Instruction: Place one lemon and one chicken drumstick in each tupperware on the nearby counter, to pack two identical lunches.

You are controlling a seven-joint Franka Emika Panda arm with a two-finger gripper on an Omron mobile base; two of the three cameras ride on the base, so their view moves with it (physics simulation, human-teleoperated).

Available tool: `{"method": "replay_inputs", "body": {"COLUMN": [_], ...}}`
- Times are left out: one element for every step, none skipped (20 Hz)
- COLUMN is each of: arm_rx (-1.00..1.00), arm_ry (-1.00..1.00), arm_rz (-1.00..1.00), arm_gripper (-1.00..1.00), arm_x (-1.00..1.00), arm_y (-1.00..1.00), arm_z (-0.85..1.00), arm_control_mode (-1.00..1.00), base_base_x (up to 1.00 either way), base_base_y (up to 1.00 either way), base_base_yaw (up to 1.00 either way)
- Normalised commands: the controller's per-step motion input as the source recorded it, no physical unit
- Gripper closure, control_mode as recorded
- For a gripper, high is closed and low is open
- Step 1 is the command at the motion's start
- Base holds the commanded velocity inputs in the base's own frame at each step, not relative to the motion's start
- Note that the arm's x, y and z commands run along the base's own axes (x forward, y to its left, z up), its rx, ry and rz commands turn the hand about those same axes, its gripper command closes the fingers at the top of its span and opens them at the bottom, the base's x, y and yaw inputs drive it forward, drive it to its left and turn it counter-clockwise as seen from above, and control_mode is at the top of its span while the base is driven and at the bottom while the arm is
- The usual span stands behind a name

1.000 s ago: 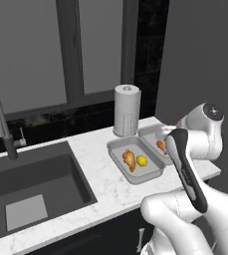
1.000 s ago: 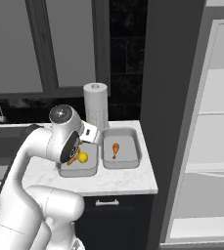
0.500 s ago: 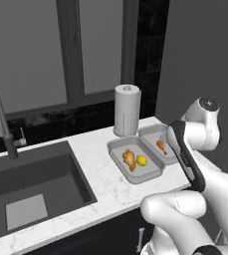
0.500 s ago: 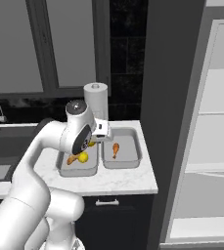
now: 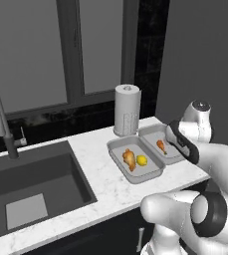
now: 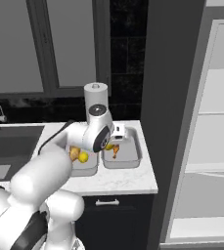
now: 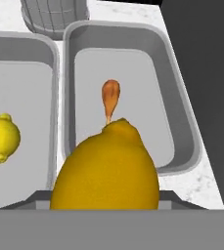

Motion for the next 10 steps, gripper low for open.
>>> {"method": "replay_inputs", "body": {"arm_rx": [0.0,0.0,0.0,0.0,0.0,0.0,0.0,0.0,0.0,0.0], "arm_ry": [0.1,0.11,0.13,0.13,0.13,0.13,0.12,0.11,0.09,0.06], "arm_rz": [0.0,0.0,0.0,0.0,0.0,0.0,0.0,0.0,0.0,0.0], "arm_gripper": [1.0,1.0,1.0,1.0,1.0,1.0,1.0,1.0,1.0,1.0], "arm_x": [0.81,0.83,0.85,0.81,0.76,0.74,0.73,0.72,0.71,0.66], "arm_y": [-0.23,-0.11,-0.08,-0.1,-0.14,-0.17,-0.19,-0.21,-0.24,-0.29], "arm_z": [-0.41,-0.39,-0.34,-0.31,-0.29,-0.3,-0.3,-0.29,-0.31,-0.35], "arm_control_mode": [-1.0,-1.0,-1.0,-1.0,-1.0,-1.0,-1.0,-1.0,-1.0,-1.0], "base_base_x": [0.0,0.0,0.0,0.0,0.0,0.0,0.0,0.0,0.0,0.0], "base_base_y": [0.0,0.0,0.0,0.0,0.0,0.0,0.0,0.0,0.0,0.0], "base_base_yaw": [0.0,0.0,0.0,0.0,0.0,0.0,0.0,0.0,0.0,0.0]}}
